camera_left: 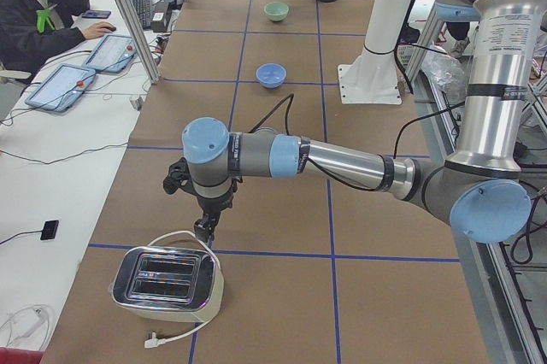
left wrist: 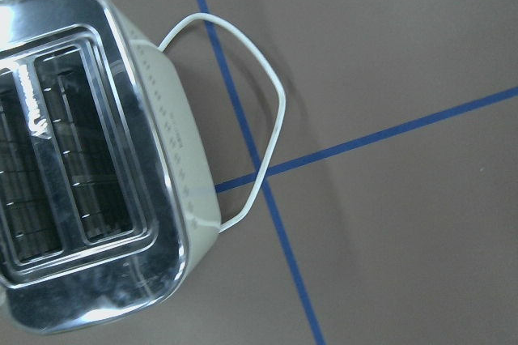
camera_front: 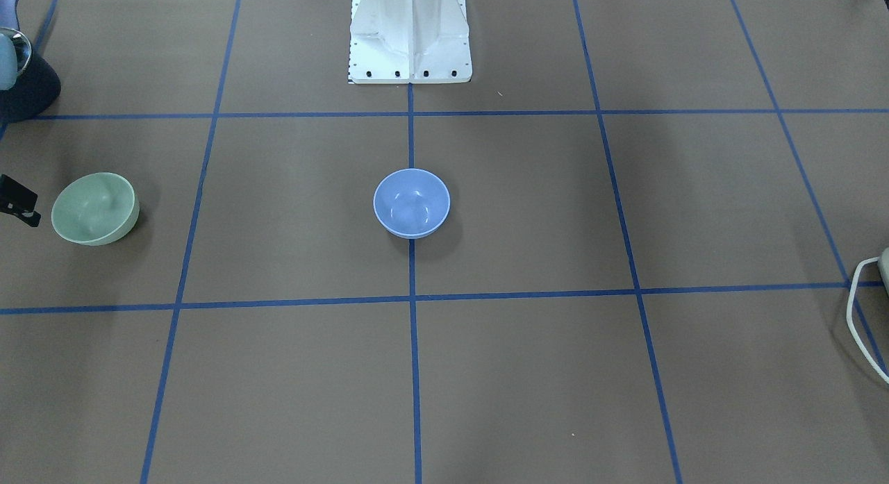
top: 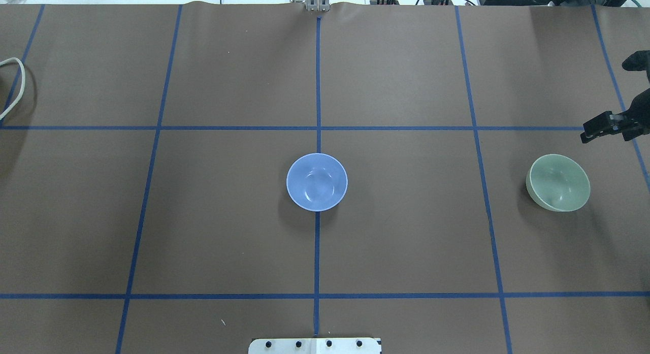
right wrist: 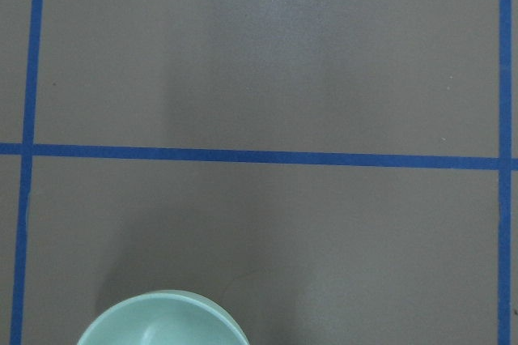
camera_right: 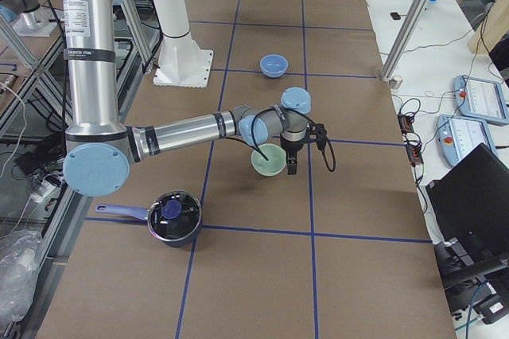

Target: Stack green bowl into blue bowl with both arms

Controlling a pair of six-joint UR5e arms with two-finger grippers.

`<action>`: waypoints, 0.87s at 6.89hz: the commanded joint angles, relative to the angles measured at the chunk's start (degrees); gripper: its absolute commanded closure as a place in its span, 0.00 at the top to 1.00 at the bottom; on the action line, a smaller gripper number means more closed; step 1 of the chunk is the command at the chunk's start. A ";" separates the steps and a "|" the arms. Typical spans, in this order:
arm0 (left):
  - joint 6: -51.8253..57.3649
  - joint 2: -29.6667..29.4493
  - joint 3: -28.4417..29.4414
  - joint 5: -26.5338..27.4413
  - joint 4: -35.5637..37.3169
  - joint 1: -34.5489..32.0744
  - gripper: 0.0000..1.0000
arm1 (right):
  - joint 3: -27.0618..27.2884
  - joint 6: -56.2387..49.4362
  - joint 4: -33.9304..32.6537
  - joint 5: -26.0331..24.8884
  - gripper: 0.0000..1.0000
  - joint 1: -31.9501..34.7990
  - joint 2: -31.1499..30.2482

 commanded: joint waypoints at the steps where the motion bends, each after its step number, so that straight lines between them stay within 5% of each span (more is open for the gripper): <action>1: 1.54 0.79 0.54 0.43 0.18 -1.00 0.99 | -1.01 -0.04 1.03 -1.54 1.00 -4.36 -0.08; 3: 1.63 0.88 1.94 0.52 0.18 -1.00 0.99 | -4.25 -0.22 8.73 -1.71 0.90 -5.96 -1.57; 4: 1.54 0.88 2.47 0.43 0.18 -1.00 0.99 | -4.53 -0.22 9.81 -1.71 0.77 -5.96 -2.80; 5: 1.54 1.06 2.65 0.52 0.18 -1.00 0.99 | -4.45 -0.05 9.82 -1.62 0.60 -5.96 -2.90; 6: 1.54 2.01 2.57 0.26 -0.34 -0.92 0.99 | -4.27 -0.05 9.74 -1.36 0.25 -5.96 -3.51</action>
